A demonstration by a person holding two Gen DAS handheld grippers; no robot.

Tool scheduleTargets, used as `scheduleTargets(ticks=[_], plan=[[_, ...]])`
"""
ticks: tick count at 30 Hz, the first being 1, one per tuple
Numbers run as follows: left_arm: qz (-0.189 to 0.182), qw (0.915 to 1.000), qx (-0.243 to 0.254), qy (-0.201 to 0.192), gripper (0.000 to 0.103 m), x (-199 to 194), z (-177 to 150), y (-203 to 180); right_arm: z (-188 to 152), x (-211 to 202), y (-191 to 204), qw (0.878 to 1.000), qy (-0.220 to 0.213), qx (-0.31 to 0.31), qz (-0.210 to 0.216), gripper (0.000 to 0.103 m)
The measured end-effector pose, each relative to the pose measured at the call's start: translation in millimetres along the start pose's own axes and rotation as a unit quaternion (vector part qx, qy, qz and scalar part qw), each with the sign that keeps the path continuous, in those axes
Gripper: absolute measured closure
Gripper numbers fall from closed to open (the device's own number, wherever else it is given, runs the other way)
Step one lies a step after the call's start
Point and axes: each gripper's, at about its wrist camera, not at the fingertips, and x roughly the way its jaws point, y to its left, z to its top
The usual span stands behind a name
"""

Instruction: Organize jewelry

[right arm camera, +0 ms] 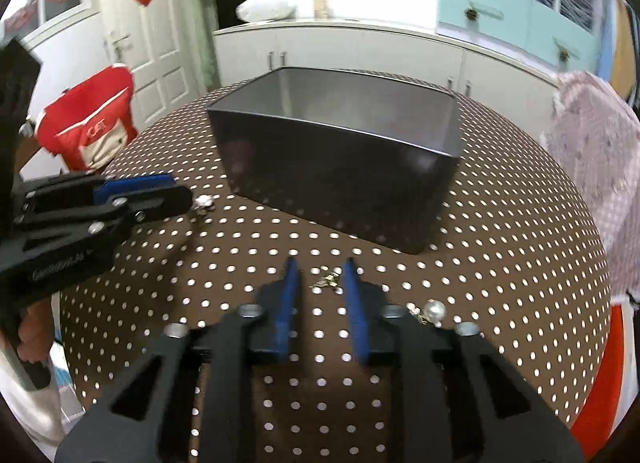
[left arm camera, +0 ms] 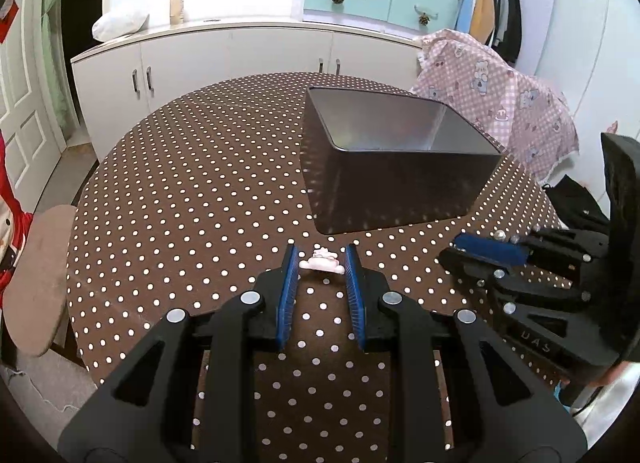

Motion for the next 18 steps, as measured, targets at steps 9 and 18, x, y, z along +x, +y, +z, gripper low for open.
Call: scheduleTargets(ticks=[9, 18], plan=[[-0.005, 0.9999, 0.005, -0.014, 0.079, -10, 3, -5, 0, -5, -8, 1.000, -0.013, 0.019, -0.010, 0.091], [-0.012, 0.9991, 0.016, -0.038, 0.079, -21, 15, -16, 8, -26, -17, 0.999, -0.044, 0.027, -0.019, 0.091]])
